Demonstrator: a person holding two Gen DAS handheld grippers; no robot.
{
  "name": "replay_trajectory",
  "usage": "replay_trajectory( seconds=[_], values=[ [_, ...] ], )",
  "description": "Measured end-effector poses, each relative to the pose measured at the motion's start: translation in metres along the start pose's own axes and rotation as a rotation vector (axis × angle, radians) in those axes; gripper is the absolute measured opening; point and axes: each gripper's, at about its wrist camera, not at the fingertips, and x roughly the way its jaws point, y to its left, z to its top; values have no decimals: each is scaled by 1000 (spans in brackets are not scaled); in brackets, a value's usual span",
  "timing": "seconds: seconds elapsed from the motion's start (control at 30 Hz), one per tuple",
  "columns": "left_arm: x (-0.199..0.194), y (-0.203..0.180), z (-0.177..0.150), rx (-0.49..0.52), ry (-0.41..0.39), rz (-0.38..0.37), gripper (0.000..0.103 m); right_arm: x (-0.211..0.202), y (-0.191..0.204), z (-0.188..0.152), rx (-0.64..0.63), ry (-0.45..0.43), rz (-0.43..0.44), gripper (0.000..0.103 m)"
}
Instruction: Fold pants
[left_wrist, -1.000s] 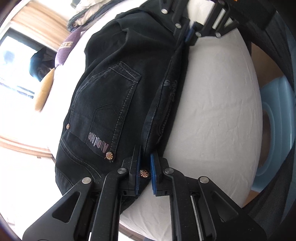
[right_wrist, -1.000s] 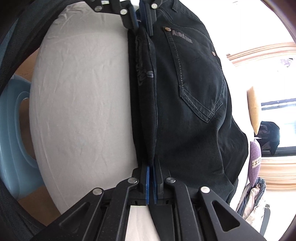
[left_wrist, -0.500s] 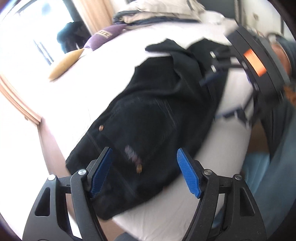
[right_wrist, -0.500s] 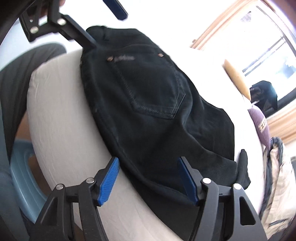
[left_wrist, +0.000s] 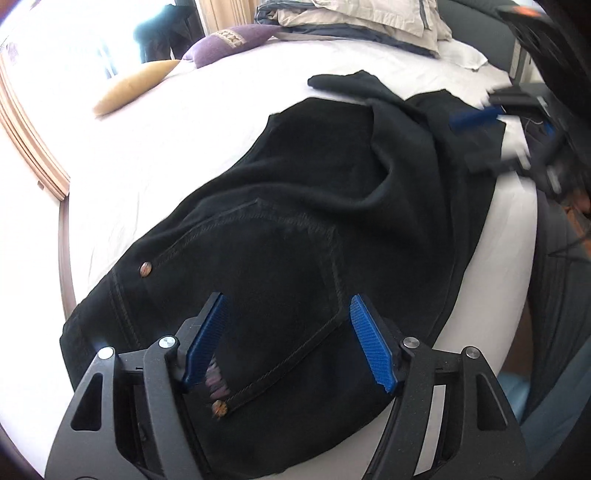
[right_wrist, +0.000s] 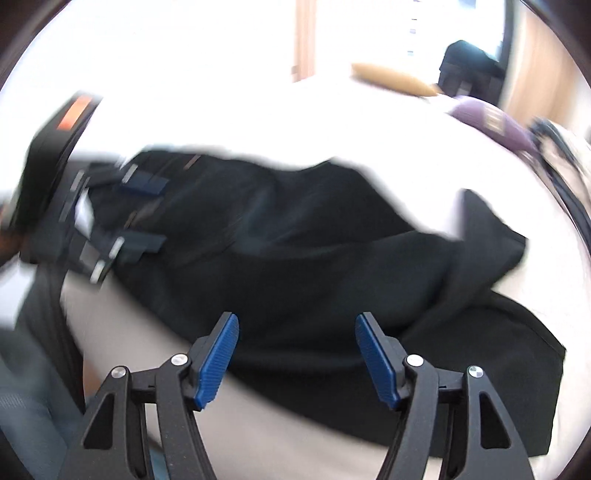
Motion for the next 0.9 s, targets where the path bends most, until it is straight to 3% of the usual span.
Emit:
replay_trajectory(
  seconds=[0.17,0.37,0.5,0.73,0.8,0.9],
  values=[
    [50,-1,12,-38,86,-4,63,9,-78,69,144,-47,-119,67],
    [68,3,22,-103,97,-29,65,87,-114,121,157,99,-232,62],
    [68,1,21,-124,87,-38,65,134,-132,128,175,189,-271,62],
    [71,9,10,-133,67,-43,65,200,-158,134,206,343,-427,61],
    [68,13,5,-138,62,-43,65,205,-166,134,250,338,-404,57],
    [65,16,2,-145,56,-46,65,201,-181,133,344,338,-342,35]
  ],
)
